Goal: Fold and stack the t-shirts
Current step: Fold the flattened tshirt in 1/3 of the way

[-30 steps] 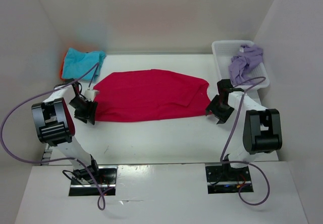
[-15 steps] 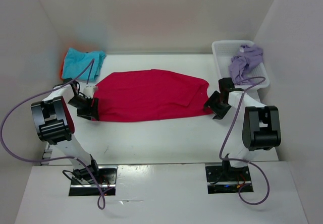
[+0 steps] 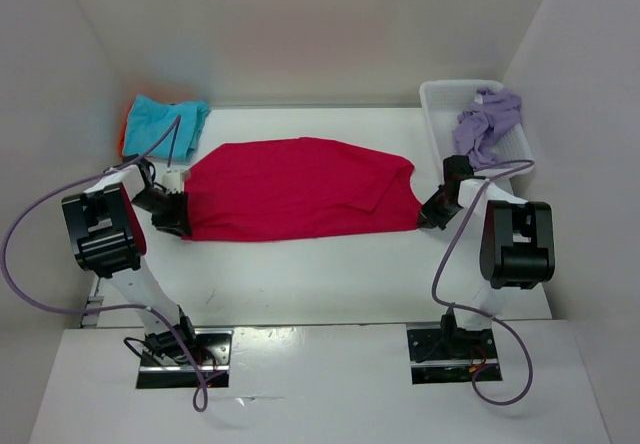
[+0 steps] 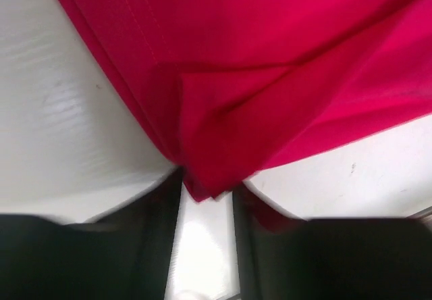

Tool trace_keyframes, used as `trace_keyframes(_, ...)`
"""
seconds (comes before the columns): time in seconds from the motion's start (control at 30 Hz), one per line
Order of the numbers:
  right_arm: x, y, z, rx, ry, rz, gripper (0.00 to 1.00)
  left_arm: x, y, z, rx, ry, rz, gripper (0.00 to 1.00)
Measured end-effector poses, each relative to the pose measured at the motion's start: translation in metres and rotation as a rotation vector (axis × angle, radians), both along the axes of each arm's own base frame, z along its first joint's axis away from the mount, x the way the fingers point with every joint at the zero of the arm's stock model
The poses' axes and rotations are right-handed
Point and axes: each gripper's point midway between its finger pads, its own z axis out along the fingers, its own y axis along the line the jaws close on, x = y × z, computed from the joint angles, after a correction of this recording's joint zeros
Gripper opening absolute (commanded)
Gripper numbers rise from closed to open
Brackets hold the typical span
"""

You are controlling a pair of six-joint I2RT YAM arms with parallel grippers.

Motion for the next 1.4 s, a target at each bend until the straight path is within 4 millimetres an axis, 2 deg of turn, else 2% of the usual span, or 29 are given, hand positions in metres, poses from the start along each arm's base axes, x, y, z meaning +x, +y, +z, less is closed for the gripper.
trace_keyframes(0.07,0.001,0.0,0.0,0.01,-0.004,-0.004,0.0,0.001,-0.002,-0.004,-0.016,0.001,-0.002,0.07)
trace_keyframes(0.1,0.001,0.0,0.0,0.013,-0.003,-0.006,0.0,0.002,-0.004,-0.006,-0.031,0.005,-0.003,0.0)
trace_keyframes(0.3,-0.007,0.0,0.008,0.03,0.002,-0.008,0.0,-0.002,-0.006,-0.003,-0.07,0.014,-0.028,0.0)
trace_keyframes(0.37,-0.017,0.002,0.025,0.041,-0.017,-0.015,0.0,-0.008,-0.001,0.002,-0.046,0.015,-0.055,0.0)
trace_keyframes(0.53,-0.055,0.009,0.098,0.055,-0.153,-0.045,0.0,-0.036,0.012,0.036,0.088,-0.009,-0.124,0.0)
trace_keyframes(0.63,-0.082,0.013,0.107,0.062,-0.113,-0.052,0.0,-0.061,0.017,0.042,0.142,0.039,-0.171,0.0)
trace_keyframes(0.67,-0.09,0.016,0.105,0.065,-0.079,-0.049,0.0,-0.071,0.016,0.039,0.143,0.073,-0.182,0.06)
trace_keyframes(0.7,-0.099,0.019,0.102,0.068,-0.039,-0.045,0.0,-0.083,0.016,0.035,0.141,0.112,-0.202,0.19)
trace_keyframes(0.73,-0.107,0.021,0.1,0.071,-0.005,-0.04,0.23,-0.093,0.015,0.03,0.14,0.149,-0.217,0.24)
trace_keyframes(0.8,-0.119,0.025,0.098,0.078,0.046,-0.041,0.46,-0.114,0.014,0.027,0.138,0.22,-0.245,0.36)
trace_keyframes(0.83,-0.126,0.026,0.098,0.078,0.069,-0.041,0.6,-0.123,0.016,0.028,0.144,0.253,-0.251,0.5)
trace_keyframes(0.87,-0.129,0.026,0.098,0.081,0.08,-0.054,0.64,-0.126,0.018,0.028,0.151,0.264,-0.267,0.54)
trace_keyframes(0.93,-0.136,0.026,0.102,0.082,0.095,-0.064,0.64,-0.131,0.025,0.031,0.185,0.281,-0.274,0.57)
trace_keyframes(1.03,-0.139,0.026,0.118,0.081,0.066,-0.088,0.64,-0.139,0.039,0.033,0.248,0.312,-0.286,0.59)
trace_keyframes(1.17,-0.131,0.024,0.143,0.065,-0.031,-0.098,0.64,-0.147,0.066,0.041,0.348,0.349,-0.277,0.64)
trace_keyframes(1.27,-0.126,0.038,0.143,0.06,-0.044,-0.025,0.64,-0.125,0.084,0.061,0.422,0.297,-0.27,0.67)
trace_keyframes(1.33,-0.124,0.053,0.134,0.055,0.004,0.048,0.64,-0.098,0.09,0.08,0.468,0.22,-0.268,0.73)
trace_keyframes(1.4,-0.117,0.062,0.12,0.042,0.05,0.107,0.64,-0.067,0.087,0.102,0.492,0.127,-0.288,0.73)
